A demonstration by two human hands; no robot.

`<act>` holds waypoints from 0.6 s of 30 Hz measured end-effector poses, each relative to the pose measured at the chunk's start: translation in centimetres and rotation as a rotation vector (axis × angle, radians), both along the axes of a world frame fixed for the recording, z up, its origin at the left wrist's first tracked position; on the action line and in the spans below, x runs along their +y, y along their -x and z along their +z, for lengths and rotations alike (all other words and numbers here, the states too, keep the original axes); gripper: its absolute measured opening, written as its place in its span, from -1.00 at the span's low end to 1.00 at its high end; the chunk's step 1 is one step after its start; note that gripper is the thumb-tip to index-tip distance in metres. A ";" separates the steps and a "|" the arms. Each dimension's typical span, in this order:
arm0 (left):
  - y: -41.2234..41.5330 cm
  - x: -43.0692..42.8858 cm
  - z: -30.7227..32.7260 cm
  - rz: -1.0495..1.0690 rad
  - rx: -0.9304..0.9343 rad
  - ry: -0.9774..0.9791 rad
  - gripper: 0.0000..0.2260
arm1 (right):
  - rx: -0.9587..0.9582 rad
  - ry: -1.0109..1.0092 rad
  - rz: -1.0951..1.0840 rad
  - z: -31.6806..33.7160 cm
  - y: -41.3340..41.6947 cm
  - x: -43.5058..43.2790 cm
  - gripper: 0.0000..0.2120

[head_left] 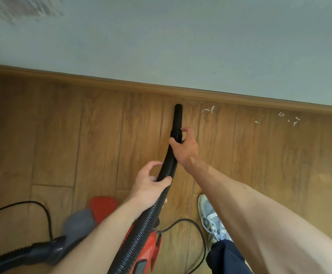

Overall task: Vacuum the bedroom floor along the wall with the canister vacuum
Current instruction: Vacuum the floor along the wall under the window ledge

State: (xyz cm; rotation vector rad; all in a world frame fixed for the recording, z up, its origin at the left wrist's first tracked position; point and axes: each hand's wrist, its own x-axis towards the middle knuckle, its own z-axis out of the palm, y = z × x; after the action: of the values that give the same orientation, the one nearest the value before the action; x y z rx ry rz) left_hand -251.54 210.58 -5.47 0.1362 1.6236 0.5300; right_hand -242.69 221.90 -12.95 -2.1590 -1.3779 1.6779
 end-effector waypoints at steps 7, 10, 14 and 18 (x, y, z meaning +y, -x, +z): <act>-4.4 1.9 0.6 -0.127 -0.014 0.001 -0.65 | -0.026 0.013 -0.078 0.5 -5.7 0.7 -0.59; -5.9 2.6 0.8 -0.156 0.002 -0.016 -0.65 | -0.022 0.020 -0.075 0.6 -7.3 1.5 -0.56; -6.9 3.2 0.9 -0.190 0.021 -0.022 -0.63 | -0.009 0.008 -0.075 0.5 -8.5 2.0 -0.58; -7.5 3.7 0.6 -0.212 0.043 -0.010 -0.61 | 0.000 0.007 -0.084 0.3 -9.2 2.5 -0.57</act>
State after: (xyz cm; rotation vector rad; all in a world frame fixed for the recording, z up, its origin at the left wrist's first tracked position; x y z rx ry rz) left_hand -244.08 214.33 -4.88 0.3257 1.6252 0.3740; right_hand -233.53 224.36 -12.69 -2.1878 -1.2642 1.6556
